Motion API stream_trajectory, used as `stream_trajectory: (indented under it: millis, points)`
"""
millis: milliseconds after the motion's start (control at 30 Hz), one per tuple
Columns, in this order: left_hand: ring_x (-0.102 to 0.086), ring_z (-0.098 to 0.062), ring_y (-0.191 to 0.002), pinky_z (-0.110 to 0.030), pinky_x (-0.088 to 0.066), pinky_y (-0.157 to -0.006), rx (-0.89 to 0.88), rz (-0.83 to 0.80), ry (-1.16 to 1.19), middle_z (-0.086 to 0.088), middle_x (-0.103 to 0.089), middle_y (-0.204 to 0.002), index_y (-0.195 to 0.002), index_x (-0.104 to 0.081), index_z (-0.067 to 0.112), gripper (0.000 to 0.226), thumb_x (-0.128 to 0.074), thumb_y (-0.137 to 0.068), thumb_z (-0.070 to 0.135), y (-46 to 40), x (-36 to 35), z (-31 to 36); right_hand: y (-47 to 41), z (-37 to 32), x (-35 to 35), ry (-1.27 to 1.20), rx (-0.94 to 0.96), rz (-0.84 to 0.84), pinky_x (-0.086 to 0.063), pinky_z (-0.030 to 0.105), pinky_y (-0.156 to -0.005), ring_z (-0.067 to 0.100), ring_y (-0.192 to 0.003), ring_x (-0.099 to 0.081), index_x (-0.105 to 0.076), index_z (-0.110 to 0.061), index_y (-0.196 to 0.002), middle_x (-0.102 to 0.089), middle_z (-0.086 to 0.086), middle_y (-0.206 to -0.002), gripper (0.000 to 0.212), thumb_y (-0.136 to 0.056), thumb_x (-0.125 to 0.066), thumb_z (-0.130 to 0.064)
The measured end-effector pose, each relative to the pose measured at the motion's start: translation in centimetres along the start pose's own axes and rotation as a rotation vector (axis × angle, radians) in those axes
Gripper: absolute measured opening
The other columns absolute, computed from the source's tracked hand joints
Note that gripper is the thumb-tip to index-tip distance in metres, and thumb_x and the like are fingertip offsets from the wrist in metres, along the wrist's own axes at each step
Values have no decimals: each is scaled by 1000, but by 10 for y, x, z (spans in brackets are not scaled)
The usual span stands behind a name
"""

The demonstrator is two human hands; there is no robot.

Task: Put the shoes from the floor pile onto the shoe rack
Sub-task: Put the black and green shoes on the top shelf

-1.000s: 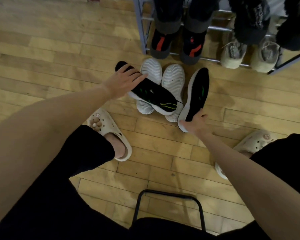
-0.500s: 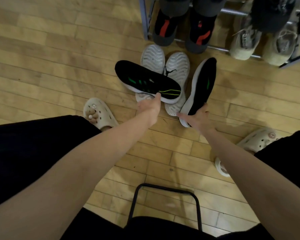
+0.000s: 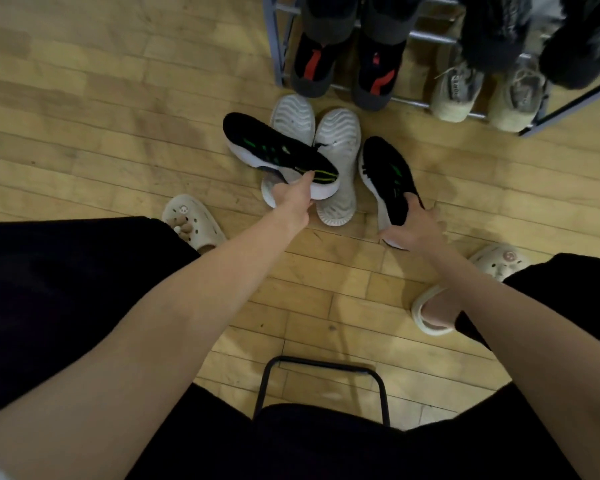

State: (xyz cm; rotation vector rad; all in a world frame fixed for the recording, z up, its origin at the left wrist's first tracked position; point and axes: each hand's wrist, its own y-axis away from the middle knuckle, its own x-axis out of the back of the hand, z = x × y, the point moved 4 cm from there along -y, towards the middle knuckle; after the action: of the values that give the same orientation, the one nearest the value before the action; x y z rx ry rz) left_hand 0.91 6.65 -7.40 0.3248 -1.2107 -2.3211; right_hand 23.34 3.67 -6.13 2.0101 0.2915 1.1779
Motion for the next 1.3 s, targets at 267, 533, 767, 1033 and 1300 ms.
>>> stream_trajectory:
  millis: [267, 533, 767, 1033, 1300]
  points:
    - [-55, -24, -101, -38, -51, -88, -310, 98, -352, -6, -51, -108, -119, -43, 4, 39, -56, -90, 26, 61, 53, 67, 72, -28, 67, -632, -168, -27, -47, 31, -56, 20, -79, -53, -54, -21, -111, -54, 2, -88, 47, -71, -70, -42]
    - [-54, -12, -61, -31, -51, -65, -716, -55, -440, -2, -52, -66, -72, -59, 7, 29, -53, -75, 35, 171, 79, 116, 187, -39, 140, -623, 240, 210, -49, 29, -58, 9, -82, -52, -53, -34, -104, -54, -13, -91, 33, -76, -65, -47]
    - [-47, 8, -48, -7, -33, -47, -1097, -144, -422, 21, -55, -50, -72, -62, 26, 20, -53, -90, 25, 253, 80, 154, 259, -50, 175, -642, 521, 538, -47, 37, -61, 17, -74, -57, -61, -20, -105, -61, -3, -83, 44, -72, -59, -48]
    - [-40, -11, -56, -23, -31, -52, -1316, -218, -344, -8, -49, -62, -76, -58, -10, 40, -51, -93, 26, 300, 58, 208, 272, -79, 202, -595, 634, 823, -42, 25, -80, 8, -96, -48, -50, -35, -129, -51, 3, -119, 65, -70, -57, -63]
    - [-33, -7, -50, -27, -28, -52, -1362, -183, -285, 0, -38, -54, -64, -54, 2, 39, -51, -91, 31, 292, 19, 284, 246, -137, 250, -575, 637, 935, -44, 41, -93, 26, -113, -47, -47, -33, -134, -47, 7, -125, 65, -77, -57, -61]
